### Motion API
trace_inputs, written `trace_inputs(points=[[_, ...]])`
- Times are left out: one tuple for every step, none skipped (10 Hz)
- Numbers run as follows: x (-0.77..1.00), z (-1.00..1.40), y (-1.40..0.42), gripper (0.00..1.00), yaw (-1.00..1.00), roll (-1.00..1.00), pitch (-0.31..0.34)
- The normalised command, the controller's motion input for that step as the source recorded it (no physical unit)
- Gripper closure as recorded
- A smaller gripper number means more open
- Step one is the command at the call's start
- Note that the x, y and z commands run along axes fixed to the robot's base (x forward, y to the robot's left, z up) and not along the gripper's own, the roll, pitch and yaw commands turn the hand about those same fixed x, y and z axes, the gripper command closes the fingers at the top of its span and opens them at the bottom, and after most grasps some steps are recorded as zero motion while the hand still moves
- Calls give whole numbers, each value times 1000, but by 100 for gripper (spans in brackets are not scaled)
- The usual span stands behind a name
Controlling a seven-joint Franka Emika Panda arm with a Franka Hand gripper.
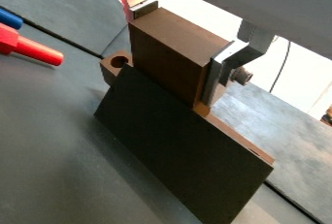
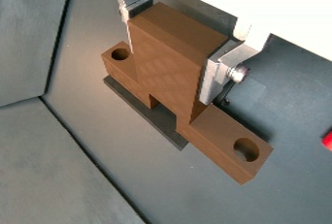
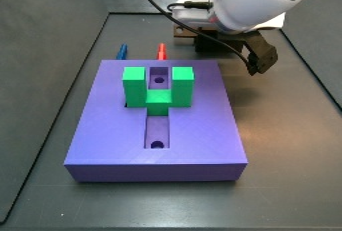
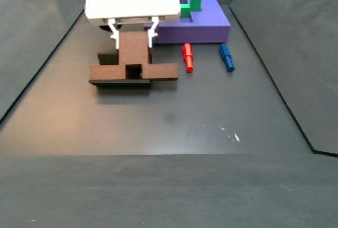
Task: Pick up the brown object. Move up. Place the brown object on the fixture. Regrasp the brown object. Move to above the board. Insert the brown object.
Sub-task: Regrasp the brown object.
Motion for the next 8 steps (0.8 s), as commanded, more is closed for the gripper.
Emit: trace_inputs(points=[[0,0,0,100,0,0,0],[0,0,0,100,0,0,0],[0,0,0,100,0,0,0],[0,0,0,100,0,0,0],[0,0,0,100,0,0,0],[0,0,0,100,0,0,0],[0,0,0,100,0,0,0],[0,0,0,100,0,0,0]])
